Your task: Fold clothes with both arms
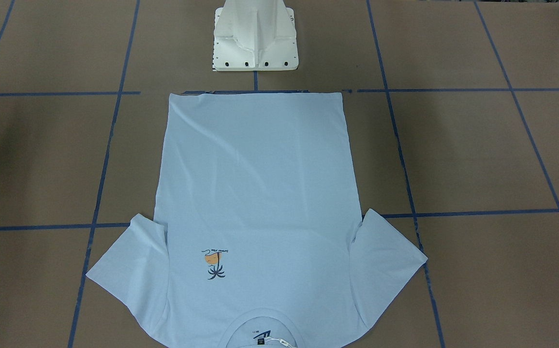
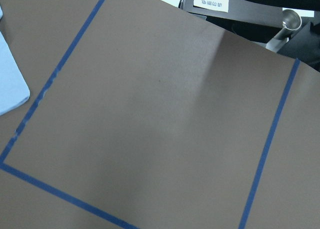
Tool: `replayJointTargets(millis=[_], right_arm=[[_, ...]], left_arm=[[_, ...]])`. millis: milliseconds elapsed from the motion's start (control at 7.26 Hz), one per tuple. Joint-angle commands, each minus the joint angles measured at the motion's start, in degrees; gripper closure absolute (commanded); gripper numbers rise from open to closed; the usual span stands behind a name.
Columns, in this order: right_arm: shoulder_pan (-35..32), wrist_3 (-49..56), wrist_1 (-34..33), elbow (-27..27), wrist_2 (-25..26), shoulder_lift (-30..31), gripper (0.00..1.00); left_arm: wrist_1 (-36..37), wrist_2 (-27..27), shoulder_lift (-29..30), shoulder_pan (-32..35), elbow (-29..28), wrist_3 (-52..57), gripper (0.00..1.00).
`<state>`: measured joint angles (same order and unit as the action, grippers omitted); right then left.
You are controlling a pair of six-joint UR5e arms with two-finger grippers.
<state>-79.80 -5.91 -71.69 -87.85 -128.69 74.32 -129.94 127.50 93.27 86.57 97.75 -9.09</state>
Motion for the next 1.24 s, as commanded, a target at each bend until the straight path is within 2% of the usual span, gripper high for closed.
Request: replayJointTargets(millis=[0, 138, 413, 689, 1102], right_arm=[[6.99, -22.02, 15.11, 10.99, 2.20, -7.31, 0.00], [11.37, -31.78, 20.48, 12.86, 5.52, -8.65, 0.01], [20.08, -47.80, 26.14, 13.23, 16.49, -9.54, 0.26], [25.55, -51.04, 27.73, 15.76, 24.16, -10.59, 0.33], [27.76, -51.04, 29.33, 19.91, 26.64, -12.35, 0.40]], left_arm=[[-1.02, -0.05, -0.01, 0.00, 0.07, -1.63, 0.00], [-1.11, -0.05, -0.01, 0.00, -0.02, -1.63, 0.00], [-1.46, -0.05, -0.01, 0.00, -0.19, -1.63, 0.00], [-1.46, -0.05, -0.10, 0.00, -0.37, -1.46, 0.00], [-1.55, 0.03, -0.36, 0.00, -0.37, -1.37, 0.00]])
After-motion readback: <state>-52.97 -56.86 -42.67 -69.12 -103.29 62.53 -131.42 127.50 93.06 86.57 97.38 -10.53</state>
